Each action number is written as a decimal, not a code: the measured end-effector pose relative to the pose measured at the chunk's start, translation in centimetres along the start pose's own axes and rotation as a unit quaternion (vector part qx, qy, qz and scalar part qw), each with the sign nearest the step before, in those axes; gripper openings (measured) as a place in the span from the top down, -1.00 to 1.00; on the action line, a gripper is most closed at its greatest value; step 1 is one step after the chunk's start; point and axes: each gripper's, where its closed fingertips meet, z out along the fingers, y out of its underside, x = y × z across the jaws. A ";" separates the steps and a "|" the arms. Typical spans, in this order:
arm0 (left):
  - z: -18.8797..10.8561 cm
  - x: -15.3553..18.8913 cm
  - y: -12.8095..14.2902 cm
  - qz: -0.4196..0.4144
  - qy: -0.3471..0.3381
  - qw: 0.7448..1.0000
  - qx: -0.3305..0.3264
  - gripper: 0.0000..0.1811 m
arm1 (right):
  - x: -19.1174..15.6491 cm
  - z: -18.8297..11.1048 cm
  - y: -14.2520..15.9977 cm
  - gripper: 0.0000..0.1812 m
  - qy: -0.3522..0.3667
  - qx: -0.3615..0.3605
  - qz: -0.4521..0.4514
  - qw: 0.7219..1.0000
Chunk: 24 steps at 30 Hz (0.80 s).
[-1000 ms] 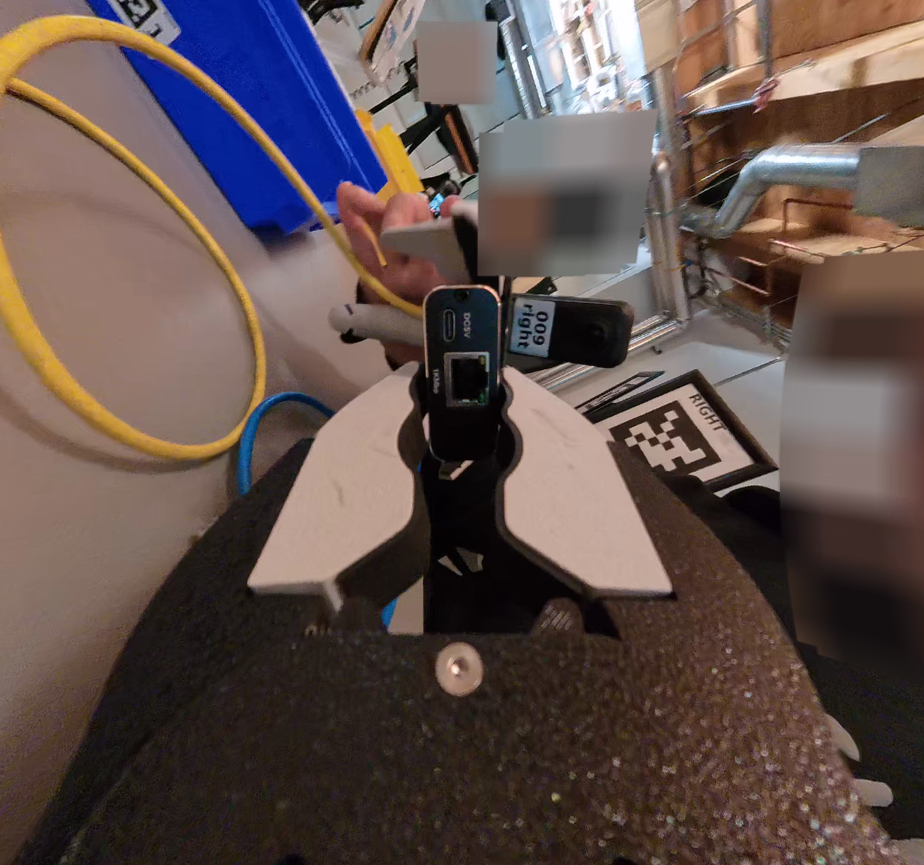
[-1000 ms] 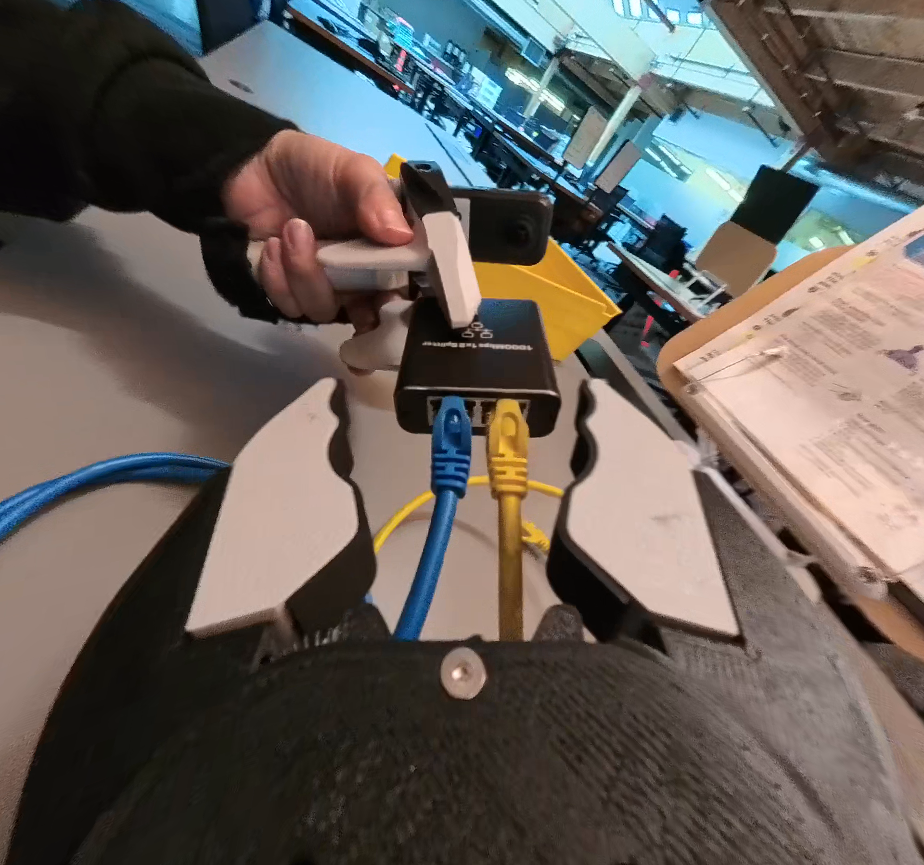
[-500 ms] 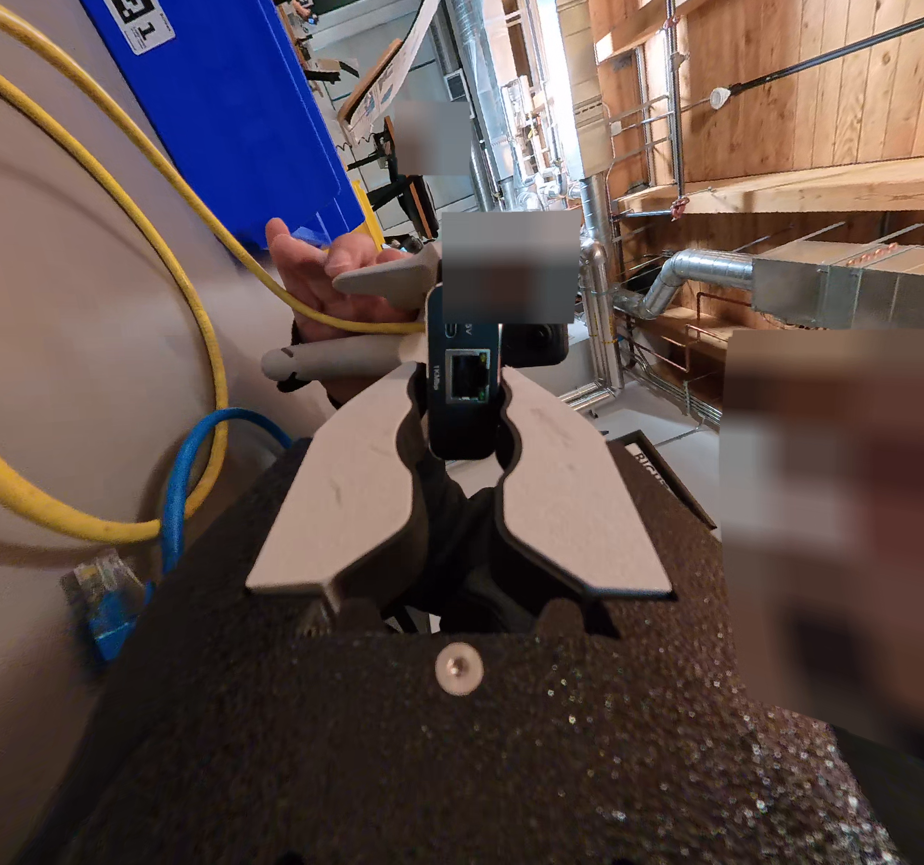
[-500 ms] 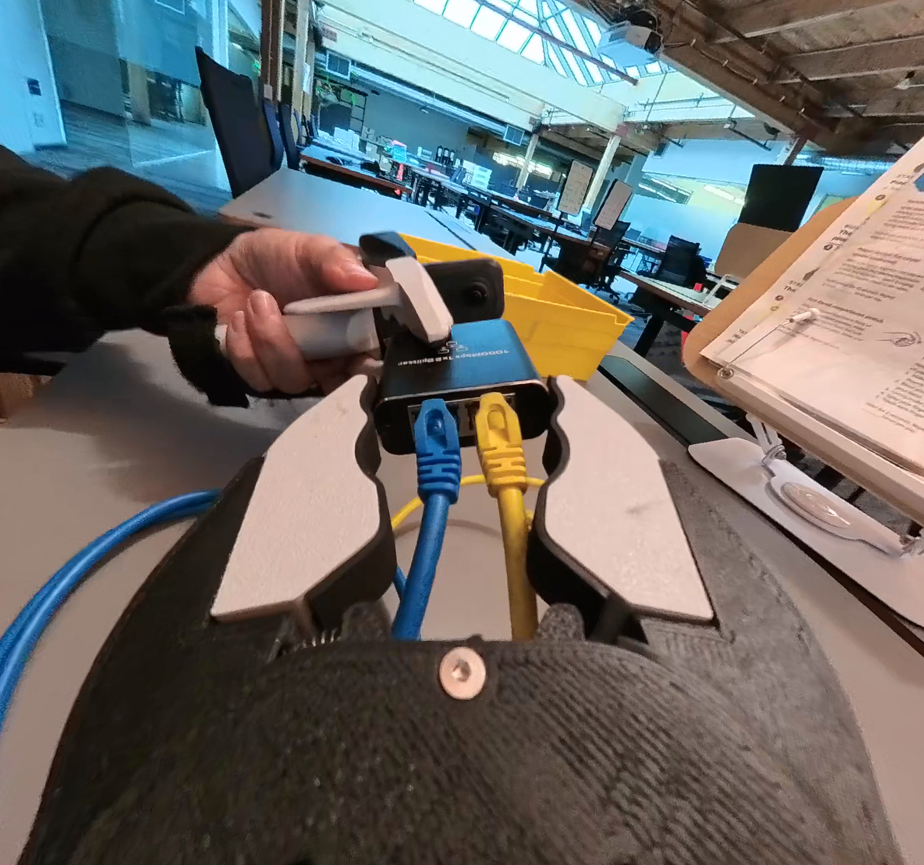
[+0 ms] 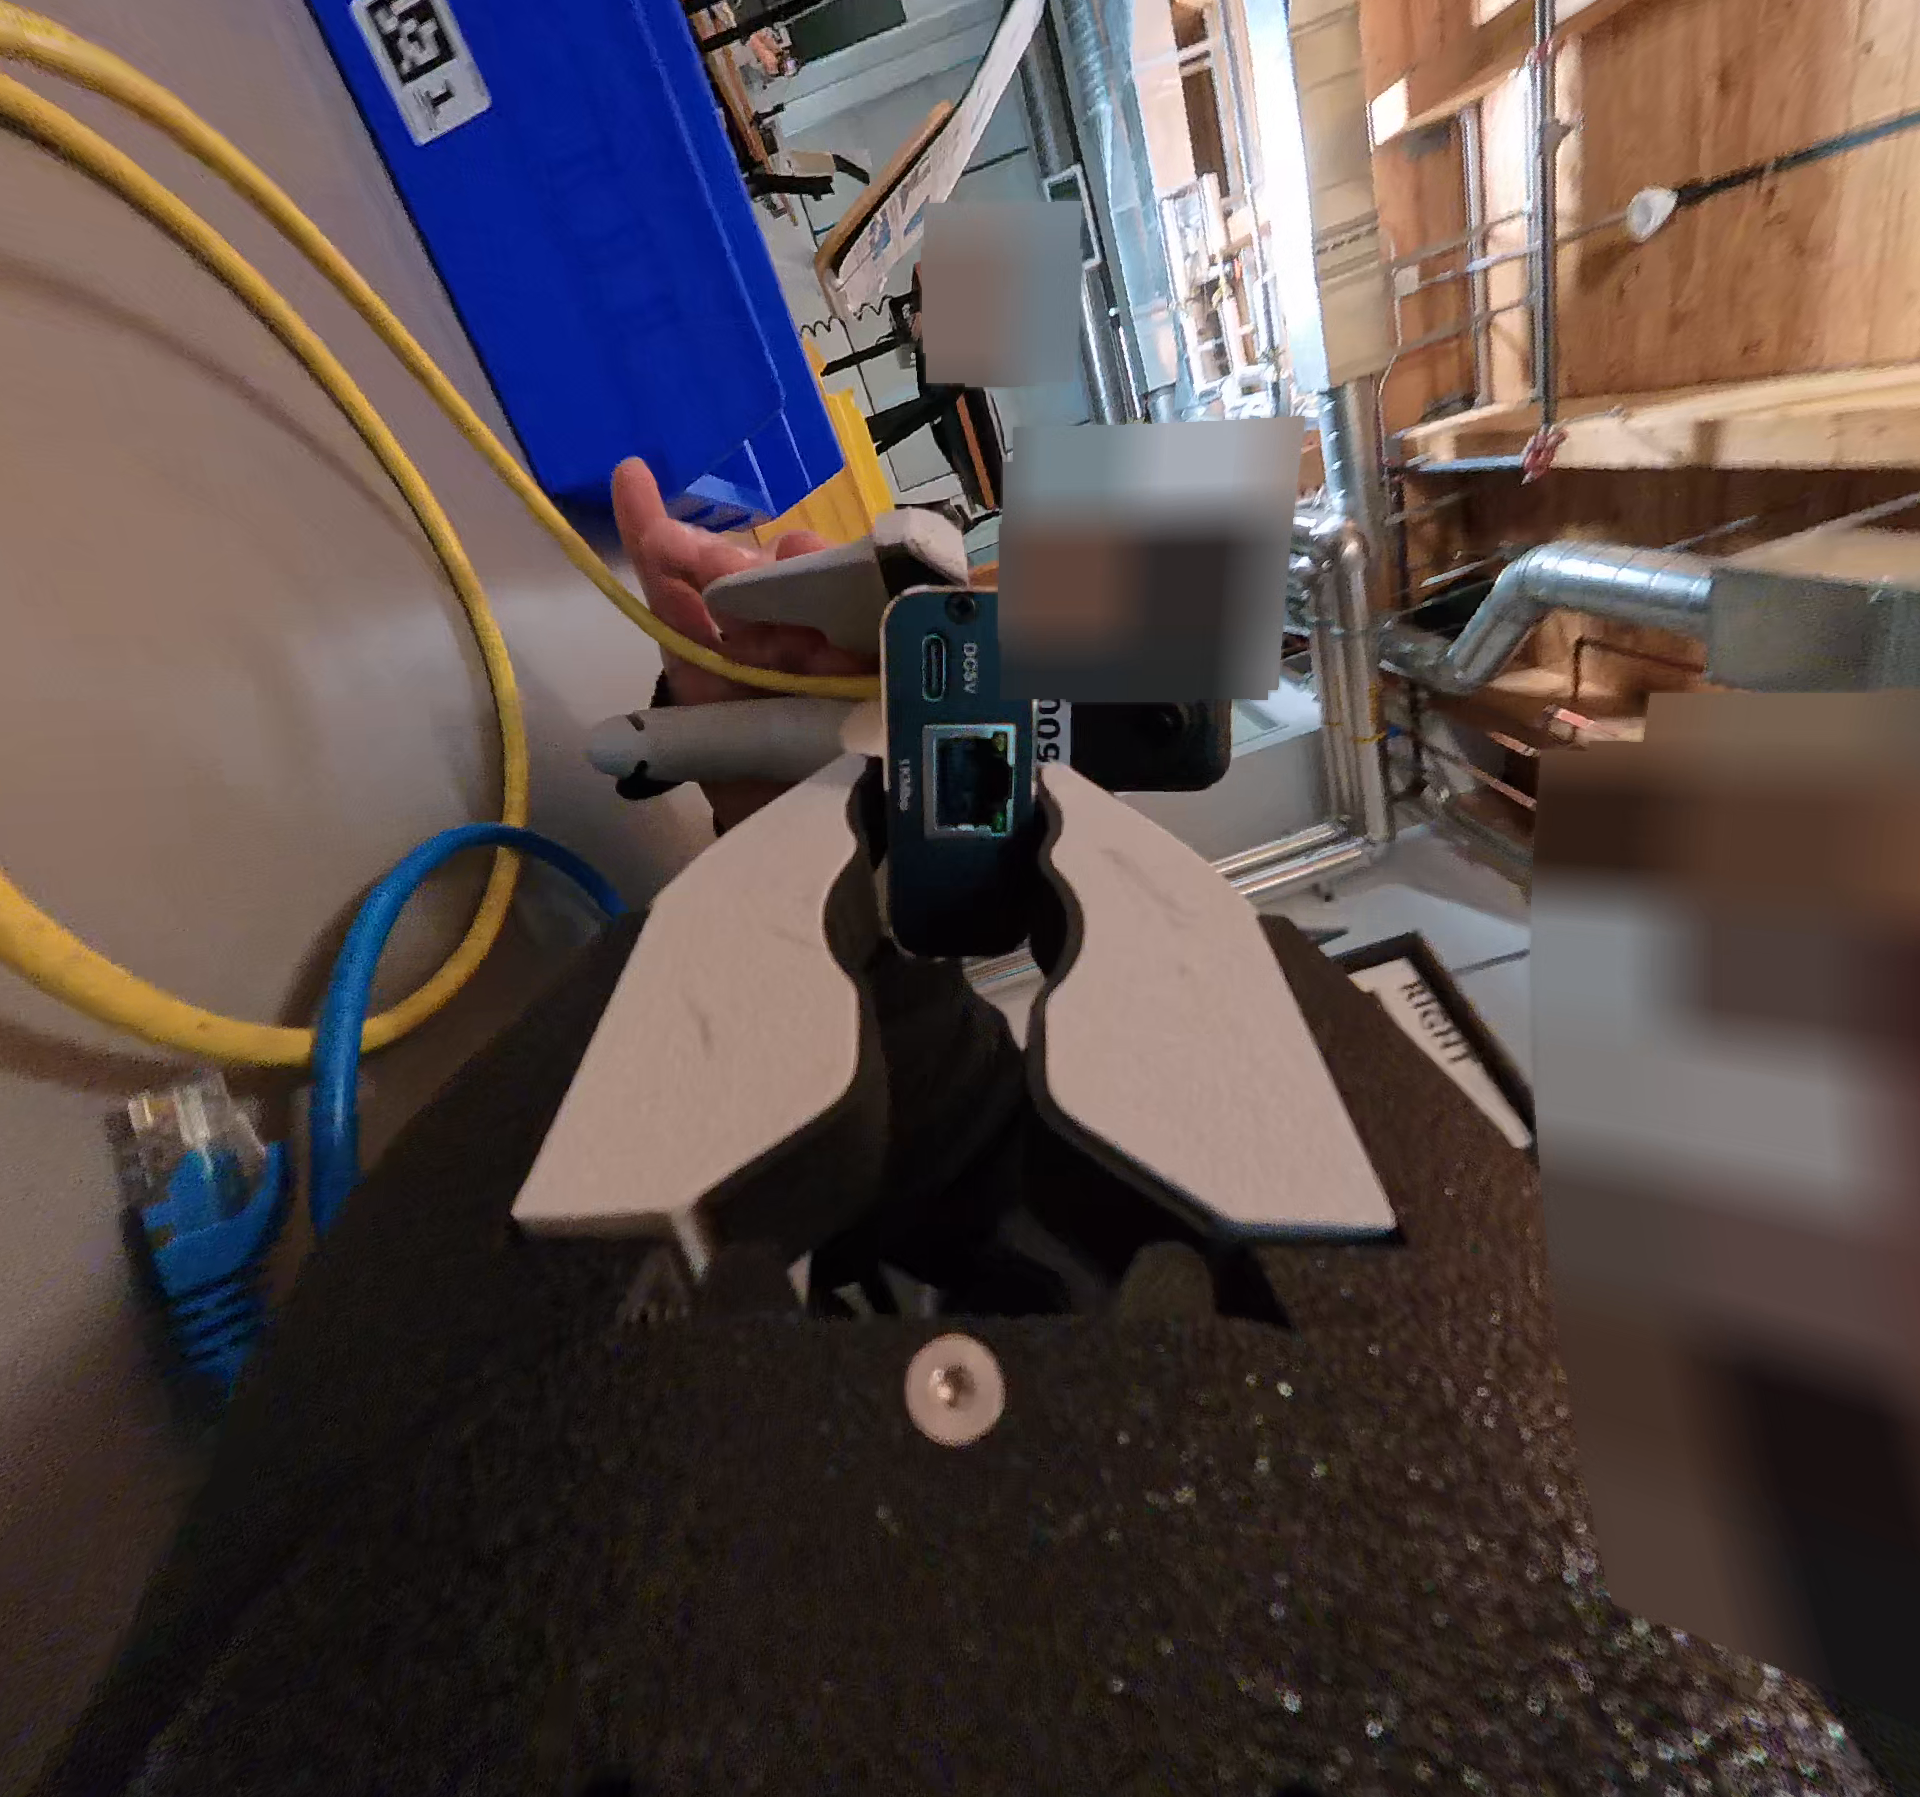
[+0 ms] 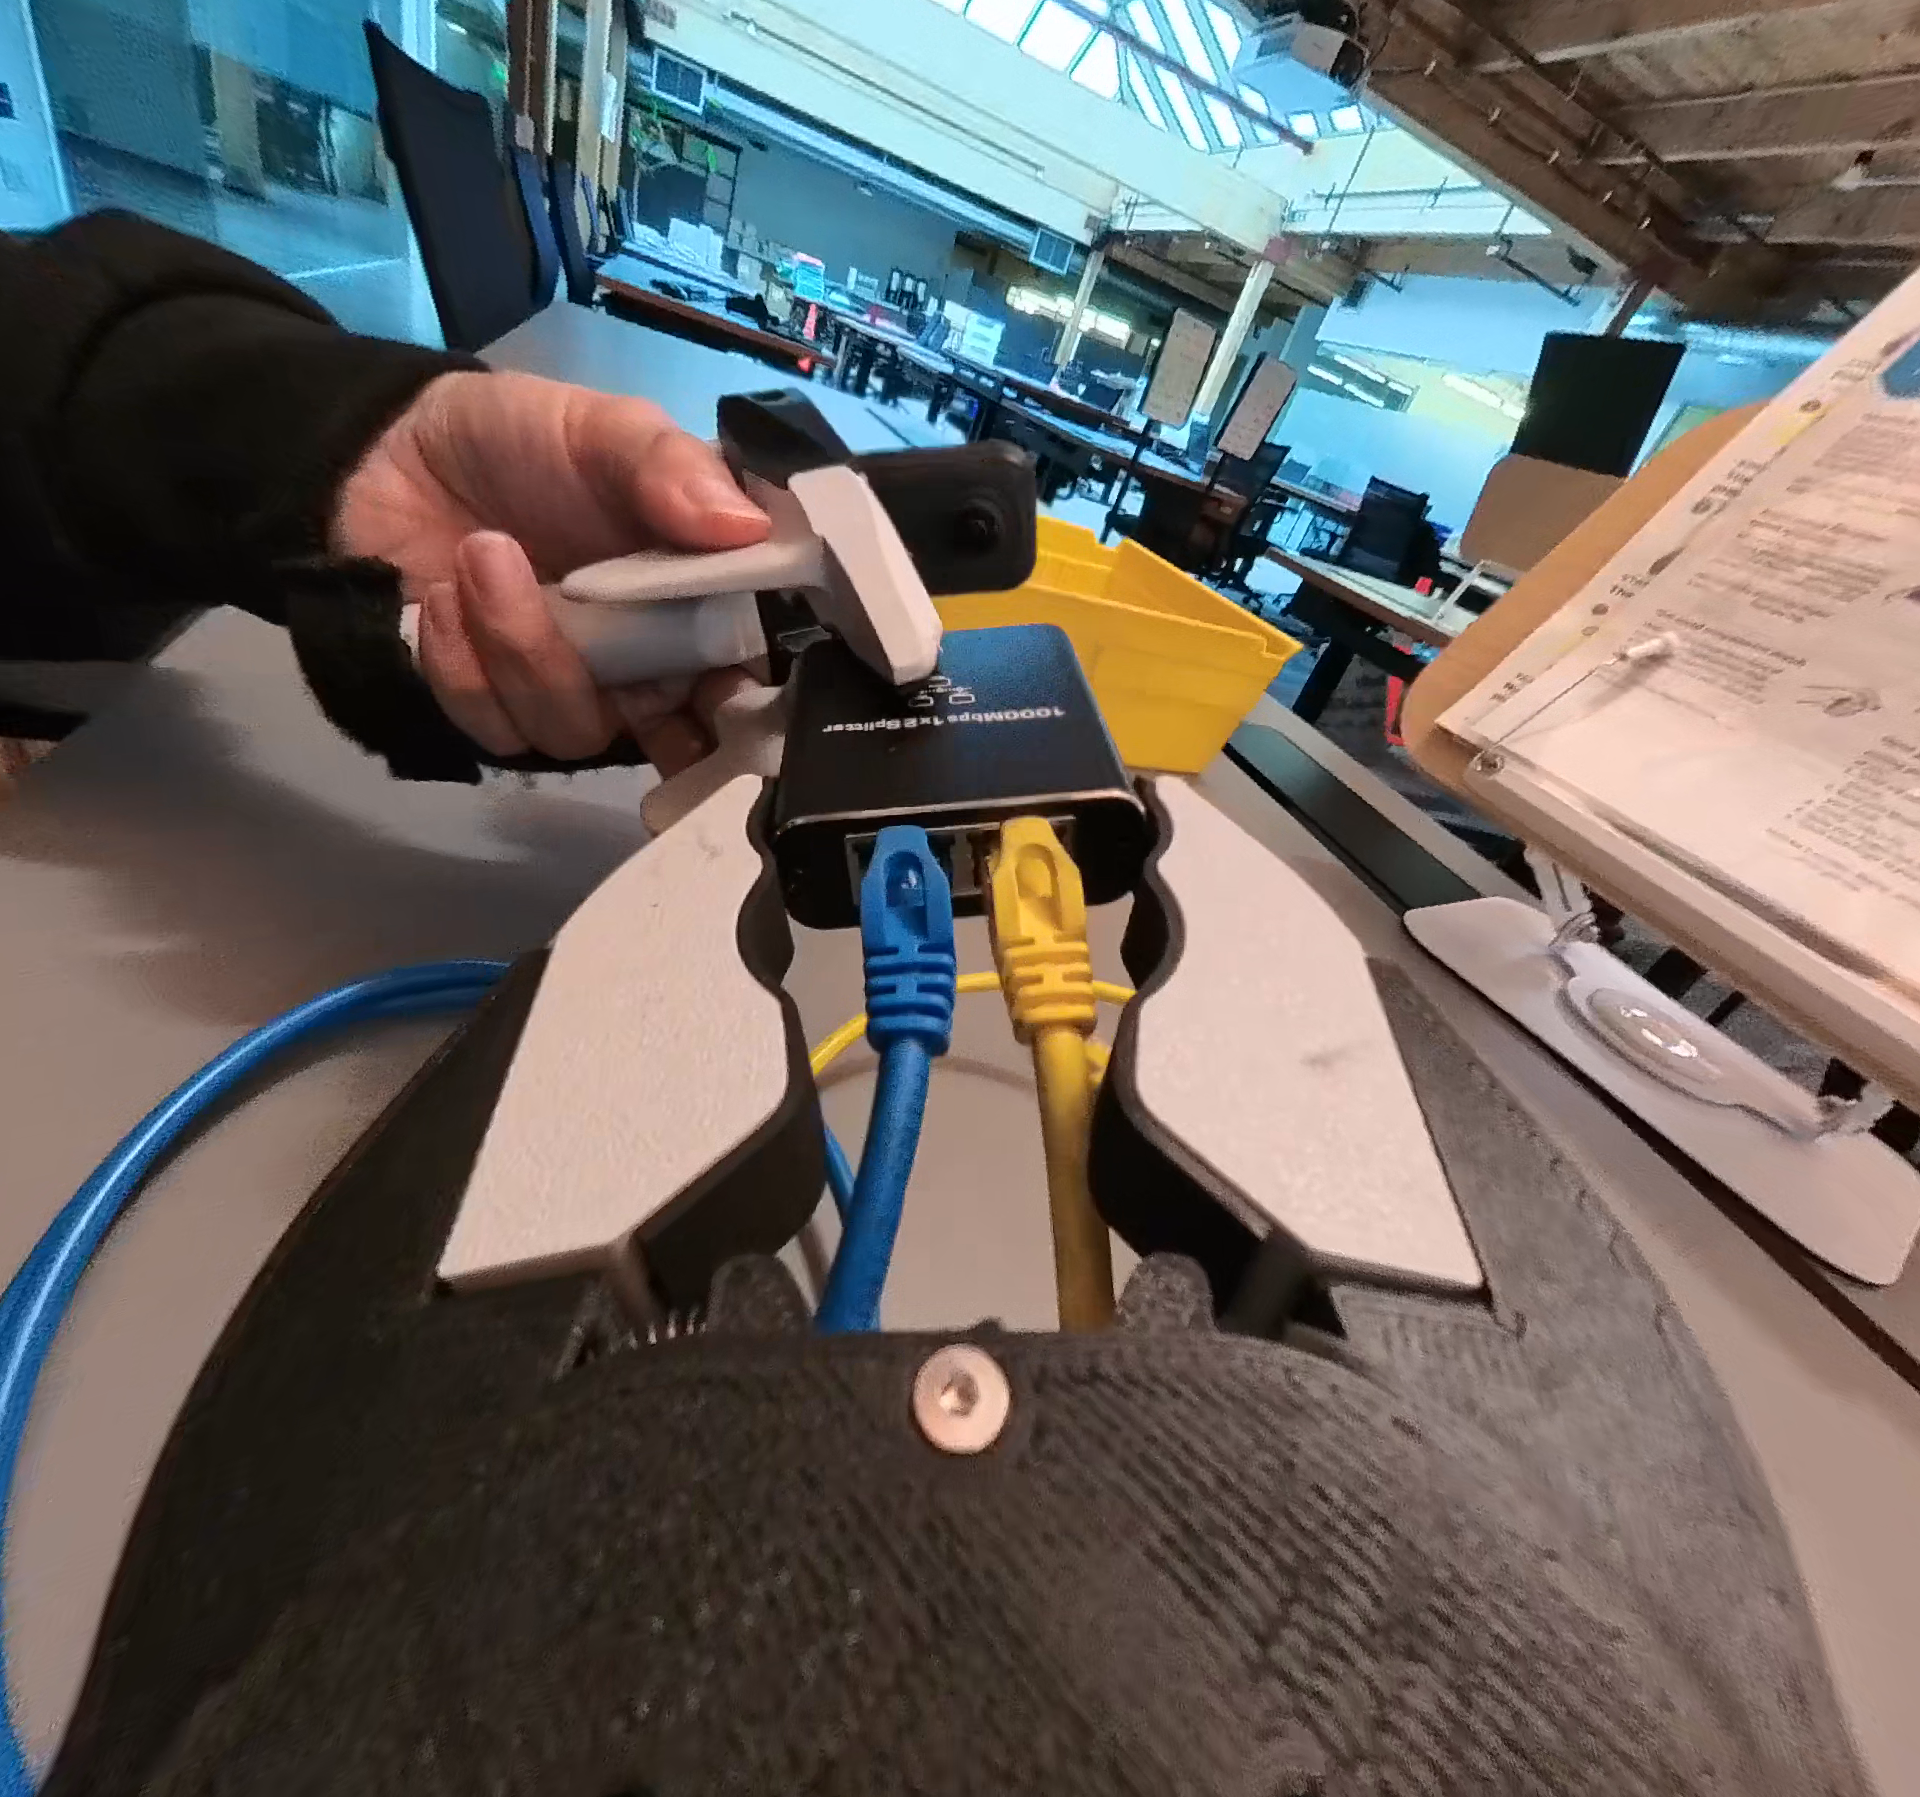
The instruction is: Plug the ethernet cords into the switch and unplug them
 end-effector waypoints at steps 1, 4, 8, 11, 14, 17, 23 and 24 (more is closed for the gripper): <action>0.0 0.3 0.0 0.025 0.000 1.000 -0.002 0.73 | 0.0 0.0 -0.2 0.31 0.003 0.004 -0.001 1.000; 0.2 1.1 -0.2 0.114 -0.025 0.993 -0.002 0.70 | 0.2 -0.1 -0.7 0.30 0.004 0.017 0.031 0.999; -1.0 1.4 -1.4 0.276 -0.134 0.952 -0.016 0.53 | 1.1 -0.9 -1.0 0.31 0.014 0.042 0.070 0.997; -4.5 3.0 -3.6 0.419 -0.223 0.880 -0.019 0.49 | 1.9 -1.8 -0.8 0.31 0.021 0.052 0.077 0.995; -11.4 3.5 -8.1 0.581 -0.368 0.725 -0.044 0.55 | 2.2 -2.1 -0.7 0.31 0.017 0.063 0.094 0.993; -20.0 0.6 -12.8 0.648 -0.503 0.550 -0.160 0.54 | 2.4 -2.0 -0.2 0.31 0.019 0.059 0.095 0.994; -30.4 -7.1 -17.0 0.695 -0.548 0.262 -0.385 0.50 | 2.3 -1.9 1.1 0.31 0.012 0.045 0.098 0.994; -30.7 -7.9 -17.3 0.711 -0.535 0.227 -0.395 0.51 | 2.3 -1.9 1.0 0.31 0.012 0.047 0.100 0.994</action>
